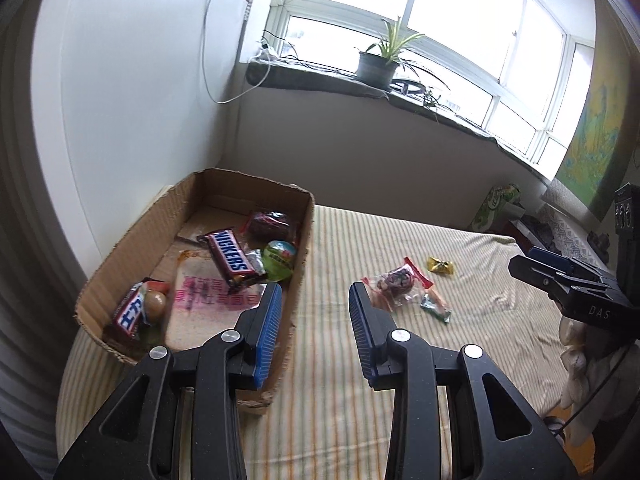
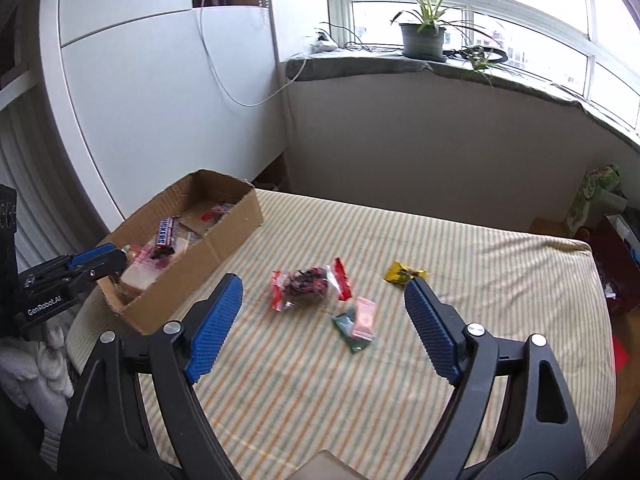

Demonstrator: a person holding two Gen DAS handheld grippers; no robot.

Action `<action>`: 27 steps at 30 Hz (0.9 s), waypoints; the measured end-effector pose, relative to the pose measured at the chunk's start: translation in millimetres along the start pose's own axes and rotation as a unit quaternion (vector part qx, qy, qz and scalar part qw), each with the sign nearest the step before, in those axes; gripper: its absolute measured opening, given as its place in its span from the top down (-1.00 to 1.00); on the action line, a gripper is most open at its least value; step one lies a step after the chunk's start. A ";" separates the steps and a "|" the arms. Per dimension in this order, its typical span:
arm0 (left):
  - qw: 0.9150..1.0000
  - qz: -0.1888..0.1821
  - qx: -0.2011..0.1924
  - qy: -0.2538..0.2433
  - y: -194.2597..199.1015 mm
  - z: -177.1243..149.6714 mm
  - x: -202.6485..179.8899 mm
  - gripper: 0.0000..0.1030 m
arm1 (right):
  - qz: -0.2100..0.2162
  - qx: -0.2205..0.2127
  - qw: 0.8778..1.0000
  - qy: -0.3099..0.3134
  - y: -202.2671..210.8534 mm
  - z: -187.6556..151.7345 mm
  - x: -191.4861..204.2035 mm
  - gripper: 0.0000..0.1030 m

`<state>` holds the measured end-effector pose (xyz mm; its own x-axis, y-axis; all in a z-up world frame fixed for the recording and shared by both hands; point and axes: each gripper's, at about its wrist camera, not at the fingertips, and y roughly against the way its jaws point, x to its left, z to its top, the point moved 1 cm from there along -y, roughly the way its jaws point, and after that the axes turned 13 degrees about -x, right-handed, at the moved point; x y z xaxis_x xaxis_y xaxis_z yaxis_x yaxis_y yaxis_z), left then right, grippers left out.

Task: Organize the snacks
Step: 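Move both open tools back over the remaining snacks on the bedspread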

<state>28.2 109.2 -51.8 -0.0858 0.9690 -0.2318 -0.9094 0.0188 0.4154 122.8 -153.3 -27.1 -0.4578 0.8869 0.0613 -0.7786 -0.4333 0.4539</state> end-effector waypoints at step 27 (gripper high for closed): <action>0.992 -0.078 0.081 -0.054 -111.8 -31.0 -87.1 0.33 | 0.037 0.099 0.992 -0.068 -73.1 -55.9 -57.5 -0.30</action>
<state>124.8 15.0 -105.3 0.1019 0.9719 -0.2121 -0.8306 0.2005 0.5196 182.0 -181.6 -113.5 -0.4387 0.8729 0.2135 -0.6396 -0.4702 0.6082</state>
